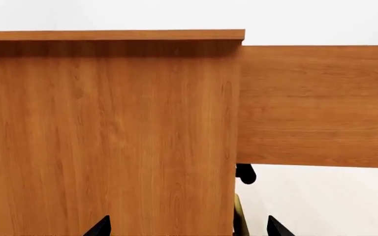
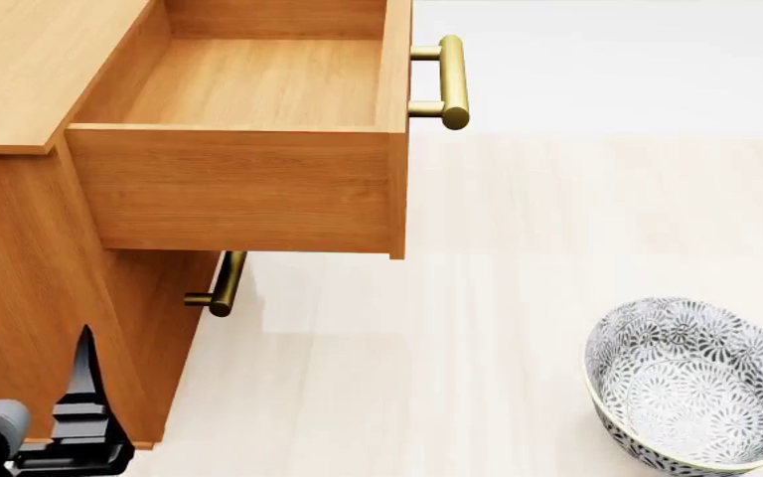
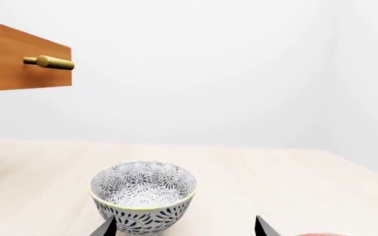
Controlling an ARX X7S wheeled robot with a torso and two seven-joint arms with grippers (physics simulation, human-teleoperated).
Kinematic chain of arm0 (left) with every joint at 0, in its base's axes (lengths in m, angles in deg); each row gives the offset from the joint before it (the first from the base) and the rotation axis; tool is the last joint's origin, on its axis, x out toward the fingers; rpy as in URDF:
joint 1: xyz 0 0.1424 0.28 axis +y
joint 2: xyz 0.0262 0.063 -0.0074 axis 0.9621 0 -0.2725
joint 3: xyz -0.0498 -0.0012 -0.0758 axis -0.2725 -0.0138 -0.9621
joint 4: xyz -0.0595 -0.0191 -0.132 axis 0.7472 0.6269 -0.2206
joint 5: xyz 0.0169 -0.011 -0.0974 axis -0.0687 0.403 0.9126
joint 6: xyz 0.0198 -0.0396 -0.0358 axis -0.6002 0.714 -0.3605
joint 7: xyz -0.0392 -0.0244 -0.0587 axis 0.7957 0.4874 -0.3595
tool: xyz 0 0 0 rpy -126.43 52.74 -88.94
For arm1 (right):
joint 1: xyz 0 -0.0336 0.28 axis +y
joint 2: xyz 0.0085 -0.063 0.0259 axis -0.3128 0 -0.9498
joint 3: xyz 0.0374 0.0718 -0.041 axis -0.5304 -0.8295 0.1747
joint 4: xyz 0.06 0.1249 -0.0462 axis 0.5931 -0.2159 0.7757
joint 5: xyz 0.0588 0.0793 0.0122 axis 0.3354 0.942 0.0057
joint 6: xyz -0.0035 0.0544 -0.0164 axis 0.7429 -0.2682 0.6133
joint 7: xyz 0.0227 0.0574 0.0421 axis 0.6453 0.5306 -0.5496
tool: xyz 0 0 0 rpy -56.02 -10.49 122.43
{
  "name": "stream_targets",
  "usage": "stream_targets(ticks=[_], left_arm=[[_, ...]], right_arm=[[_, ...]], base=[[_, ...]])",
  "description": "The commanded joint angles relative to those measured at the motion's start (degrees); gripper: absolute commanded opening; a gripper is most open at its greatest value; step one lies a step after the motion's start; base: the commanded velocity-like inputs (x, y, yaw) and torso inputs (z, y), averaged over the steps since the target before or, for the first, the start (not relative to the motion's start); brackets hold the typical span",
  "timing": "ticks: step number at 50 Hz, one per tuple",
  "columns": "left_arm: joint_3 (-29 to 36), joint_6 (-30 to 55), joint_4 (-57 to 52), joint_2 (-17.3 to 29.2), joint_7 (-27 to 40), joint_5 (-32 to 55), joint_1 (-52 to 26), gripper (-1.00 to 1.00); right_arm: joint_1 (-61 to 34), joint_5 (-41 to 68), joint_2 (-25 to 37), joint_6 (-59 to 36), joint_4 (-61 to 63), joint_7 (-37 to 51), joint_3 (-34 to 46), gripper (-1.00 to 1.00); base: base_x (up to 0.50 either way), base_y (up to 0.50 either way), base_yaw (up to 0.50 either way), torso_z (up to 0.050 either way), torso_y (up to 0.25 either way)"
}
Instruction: Put the ketchup in the top drawer of the cabinet.
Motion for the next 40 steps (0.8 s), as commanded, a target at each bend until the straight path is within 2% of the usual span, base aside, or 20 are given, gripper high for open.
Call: stream_targets(ticks=[1,33,40], left_arm=[[0.19,0.06,0.38,0.07,0.31,0.20,-0.26,1.00],[0.48,-1.02,2.12,0.33,0.83,0.80,-0.43,1.00],[0.56,-0.74,1.98,0.49,1.08,0.95,-0.56,1.00]], right_arm=[[-2.28,-1.87,0.36,2.46,-4.84,-0.77,1.19,1.00],[-3.99,-3.89,-1.34,8.78,-15.30,-2.74,2.93,1.00],[-3.32,-2.63,-1.69,8.75,-12.49,-3.01,3.62,1.00]], base=[[0.00,0.00,0.00,0.000,0.000],[0.00,0.00,0.00,0.000,0.000],[0.00,0.00,0.00,0.000,0.000]])
